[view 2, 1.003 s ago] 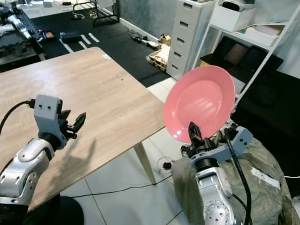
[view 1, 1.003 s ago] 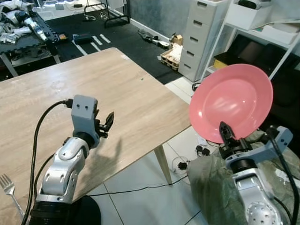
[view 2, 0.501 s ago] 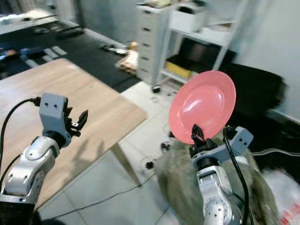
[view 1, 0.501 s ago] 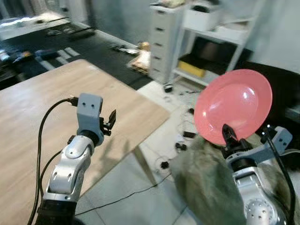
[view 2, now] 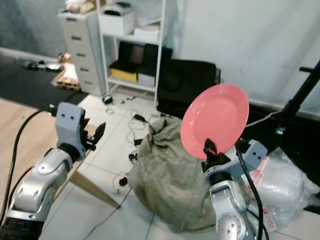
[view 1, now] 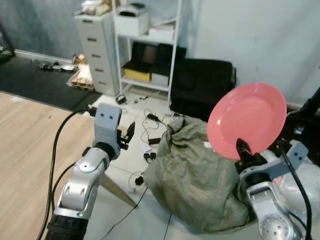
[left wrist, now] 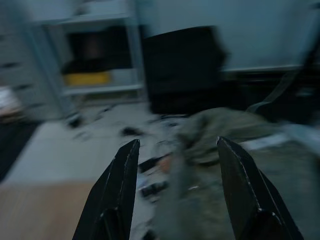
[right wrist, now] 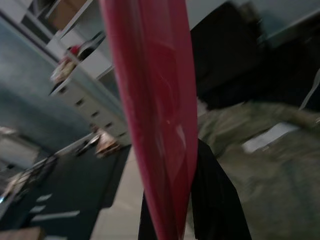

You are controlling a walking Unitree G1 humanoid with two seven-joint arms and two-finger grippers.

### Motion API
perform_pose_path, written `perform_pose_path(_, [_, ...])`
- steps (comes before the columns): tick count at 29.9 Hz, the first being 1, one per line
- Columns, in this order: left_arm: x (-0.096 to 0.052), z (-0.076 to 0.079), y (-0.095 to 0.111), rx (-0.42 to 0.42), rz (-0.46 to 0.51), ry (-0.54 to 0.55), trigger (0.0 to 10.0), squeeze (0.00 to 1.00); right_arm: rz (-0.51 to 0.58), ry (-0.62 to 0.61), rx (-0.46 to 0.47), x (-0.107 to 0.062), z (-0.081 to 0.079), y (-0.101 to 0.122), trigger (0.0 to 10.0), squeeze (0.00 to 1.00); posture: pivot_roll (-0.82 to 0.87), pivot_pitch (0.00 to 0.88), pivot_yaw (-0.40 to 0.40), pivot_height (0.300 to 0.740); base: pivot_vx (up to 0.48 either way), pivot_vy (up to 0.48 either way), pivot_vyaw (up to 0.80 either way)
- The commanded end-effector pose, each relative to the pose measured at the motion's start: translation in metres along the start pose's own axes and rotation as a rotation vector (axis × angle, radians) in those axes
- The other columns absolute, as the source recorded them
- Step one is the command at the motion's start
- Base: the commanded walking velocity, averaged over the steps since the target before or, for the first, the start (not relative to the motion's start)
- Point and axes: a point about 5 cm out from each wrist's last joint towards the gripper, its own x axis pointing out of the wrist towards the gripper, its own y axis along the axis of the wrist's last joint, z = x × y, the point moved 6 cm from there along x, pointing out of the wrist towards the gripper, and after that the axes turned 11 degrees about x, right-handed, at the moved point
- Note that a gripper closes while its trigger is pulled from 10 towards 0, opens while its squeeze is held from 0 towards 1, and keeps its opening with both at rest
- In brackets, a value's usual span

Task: Setting the table

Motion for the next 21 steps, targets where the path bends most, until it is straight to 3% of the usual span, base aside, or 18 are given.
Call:
perform_pose_path(1, [-0.004, 0.015, -0.011, 0.007, -0.023, -0.067, 10.0, 0.0, 0.001, -0.004, -0.006, -0.001, 0.002, -0.002, 10.0, 0.0, -0.09, 0.0, 0.086, 0.74, 0.0, 0.0, -0.8])
perform_pose_path(5, [-0.006, 0.027, -0.015, 0.001, -0.031, -0.111, 10.0, 0.0, -0.004, -0.007, -0.007, -0.002, 0.003, -0.005, 10.0, 0.0, -0.09, 0.0, 0.088, 0.74, 0.0, 0.0, -0.8])
perform_pose_path(9, [-0.016, 0.048, -0.041, 0.005, -0.093, -0.175, 10.0, 0.0, -0.06, -0.019, -0.008, -0.008, 0.01, -0.025, 10.0, 0.0, -0.09, 0.0, 0.089, 0.74, 0.0, 0.0, -0.8])
perform_pose_path(17, [-0.038, 0.063, -0.092, 0.022, -0.225, -0.193, 10.0, 0.0, -0.177, -0.074, -0.023, -0.023, 0.034, -0.066, 10.0, 0.0, -0.09, 0.0, 0.088, 0.74, 0.0, 0.0, -0.8])
perform_pose_path(21, [-0.043, 0.065, -0.099, 0.022, -0.242, -0.195, 10.0, 0.0, -0.191, -0.077, -0.019, -0.026, 0.036, -0.071, 10.0, 0.0, -0.09, 0.0, 0.088, 0.74, 0.0, 0.0, -0.8])
